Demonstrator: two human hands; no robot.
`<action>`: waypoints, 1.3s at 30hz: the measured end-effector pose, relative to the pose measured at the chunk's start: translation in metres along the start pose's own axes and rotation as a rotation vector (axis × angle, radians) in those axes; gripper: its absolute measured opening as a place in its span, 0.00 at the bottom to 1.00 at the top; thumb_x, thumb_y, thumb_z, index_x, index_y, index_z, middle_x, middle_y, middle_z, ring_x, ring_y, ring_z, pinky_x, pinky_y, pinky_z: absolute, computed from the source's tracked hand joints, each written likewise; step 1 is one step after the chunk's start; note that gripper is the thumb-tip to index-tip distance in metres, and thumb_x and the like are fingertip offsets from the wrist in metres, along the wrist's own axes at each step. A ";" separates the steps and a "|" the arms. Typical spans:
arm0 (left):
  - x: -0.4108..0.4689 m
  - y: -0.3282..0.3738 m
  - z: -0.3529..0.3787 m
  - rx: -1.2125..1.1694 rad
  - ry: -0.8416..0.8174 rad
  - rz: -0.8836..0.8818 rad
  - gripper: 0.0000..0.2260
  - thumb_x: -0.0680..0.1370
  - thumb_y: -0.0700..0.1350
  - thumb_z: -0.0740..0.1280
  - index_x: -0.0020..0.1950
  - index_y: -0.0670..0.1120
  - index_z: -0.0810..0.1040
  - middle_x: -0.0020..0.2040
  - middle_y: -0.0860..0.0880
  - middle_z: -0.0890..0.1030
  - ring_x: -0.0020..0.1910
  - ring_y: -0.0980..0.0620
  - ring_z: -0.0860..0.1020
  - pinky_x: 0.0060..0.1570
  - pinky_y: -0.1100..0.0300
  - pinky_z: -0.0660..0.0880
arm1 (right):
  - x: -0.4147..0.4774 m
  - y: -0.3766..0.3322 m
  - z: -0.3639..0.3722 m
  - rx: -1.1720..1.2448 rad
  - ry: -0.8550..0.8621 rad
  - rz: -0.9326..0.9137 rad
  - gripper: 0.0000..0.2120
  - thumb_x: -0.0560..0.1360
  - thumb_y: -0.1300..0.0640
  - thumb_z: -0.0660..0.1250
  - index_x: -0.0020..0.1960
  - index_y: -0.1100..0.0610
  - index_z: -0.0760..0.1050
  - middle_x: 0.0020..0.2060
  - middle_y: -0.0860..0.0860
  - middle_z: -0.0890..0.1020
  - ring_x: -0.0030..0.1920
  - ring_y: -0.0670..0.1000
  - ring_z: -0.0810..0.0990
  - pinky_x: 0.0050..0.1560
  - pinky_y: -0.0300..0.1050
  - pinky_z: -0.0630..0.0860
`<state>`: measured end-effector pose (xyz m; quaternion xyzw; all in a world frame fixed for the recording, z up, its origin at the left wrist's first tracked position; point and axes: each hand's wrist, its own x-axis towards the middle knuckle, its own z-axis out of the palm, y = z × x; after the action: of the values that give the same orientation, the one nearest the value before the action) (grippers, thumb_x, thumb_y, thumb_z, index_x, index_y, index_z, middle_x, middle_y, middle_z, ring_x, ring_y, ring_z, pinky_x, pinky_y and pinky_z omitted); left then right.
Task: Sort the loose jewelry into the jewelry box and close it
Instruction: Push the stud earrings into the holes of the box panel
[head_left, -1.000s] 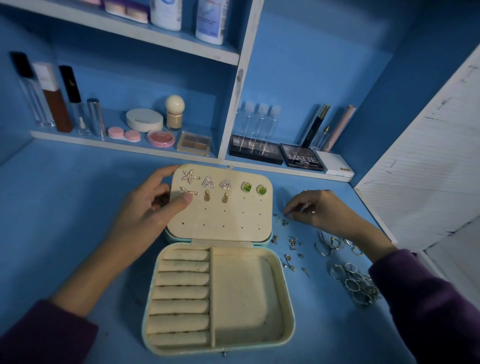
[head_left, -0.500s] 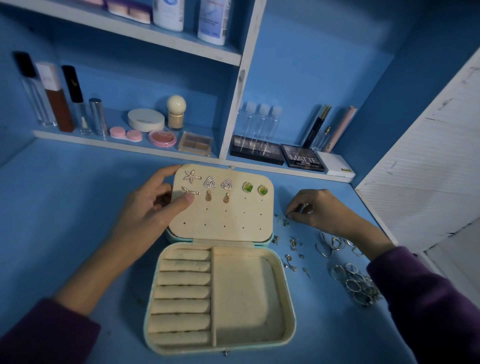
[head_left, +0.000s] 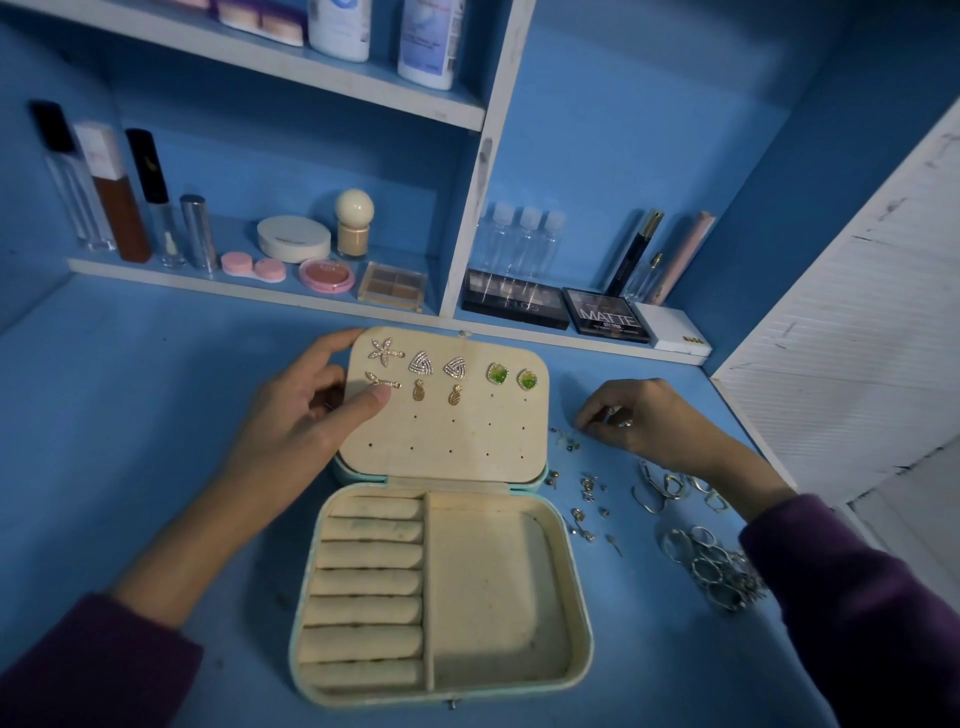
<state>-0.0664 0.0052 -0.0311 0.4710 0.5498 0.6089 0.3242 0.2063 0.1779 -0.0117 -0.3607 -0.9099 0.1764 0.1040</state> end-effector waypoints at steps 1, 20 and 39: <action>0.000 0.000 0.000 0.000 -0.002 -0.001 0.19 0.67 0.50 0.68 0.58 0.59 0.74 0.44 0.54 0.85 0.43 0.57 0.82 0.41 0.68 0.77 | -0.001 0.000 0.000 0.008 0.002 0.002 0.06 0.71 0.65 0.72 0.43 0.55 0.83 0.39 0.43 0.82 0.40 0.40 0.79 0.42 0.27 0.72; 0.000 -0.002 -0.001 0.009 -0.003 0.000 0.21 0.68 0.49 0.75 0.59 0.57 0.74 0.45 0.54 0.85 0.45 0.55 0.83 0.42 0.67 0.78 | -0.005 -0.001 -0.002 0.029 0.021 0.030 0.10 0.71 0.67 0.70 0.40 0.53 0.82 0.38 0.43 0.82 0.41 0.42 0.79 0.43 0.28 0.72; 0.000 -0.004 -0.002 0.019 -0.007 0.022 0.19 0.68 0.50 0.69 0.58 0.59 0.74 0.44 0.53 0.85 0.46 0.53 0.82 0.47 0.60 0.79 | -0.005 -0.003 0.005 0.006 0.053 -0.018 0.05 0.71 0.66 0.72 0.41 0.57 0.81 0.39 0.48 0.82 0.43 0.45 0.78 0.42 0.28 0.72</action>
<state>-0.0689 0.0049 -0.0348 0.4824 0.5493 0.6053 0.3150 0.2068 0.1712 -0.0155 -0.3566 -0.9096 0.1686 0.1306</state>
